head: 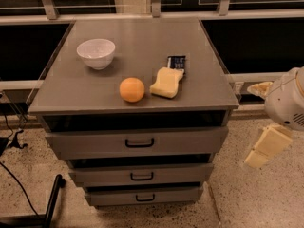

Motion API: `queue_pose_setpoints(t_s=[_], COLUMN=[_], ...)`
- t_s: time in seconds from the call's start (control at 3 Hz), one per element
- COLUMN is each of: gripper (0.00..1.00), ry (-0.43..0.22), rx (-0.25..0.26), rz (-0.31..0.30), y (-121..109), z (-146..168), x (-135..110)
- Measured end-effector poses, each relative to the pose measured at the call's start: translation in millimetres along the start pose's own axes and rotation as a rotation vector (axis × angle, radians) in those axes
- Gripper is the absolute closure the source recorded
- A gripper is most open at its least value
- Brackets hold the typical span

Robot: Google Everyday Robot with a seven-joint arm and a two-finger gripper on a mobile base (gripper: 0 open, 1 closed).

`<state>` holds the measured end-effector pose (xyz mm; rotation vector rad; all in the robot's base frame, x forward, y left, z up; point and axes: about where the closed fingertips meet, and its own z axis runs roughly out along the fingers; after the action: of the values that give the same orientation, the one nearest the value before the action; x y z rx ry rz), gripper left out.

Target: Open top drawer

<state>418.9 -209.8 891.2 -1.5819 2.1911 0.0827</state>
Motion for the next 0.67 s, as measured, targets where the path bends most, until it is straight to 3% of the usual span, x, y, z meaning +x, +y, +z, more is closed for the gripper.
queue_pose_setpoints(t_s=[0.67], gripper=[0.0], ry=[-0.061], rx=[-0.048], rz=[0.014], y=[20], z=[41], x=[3])
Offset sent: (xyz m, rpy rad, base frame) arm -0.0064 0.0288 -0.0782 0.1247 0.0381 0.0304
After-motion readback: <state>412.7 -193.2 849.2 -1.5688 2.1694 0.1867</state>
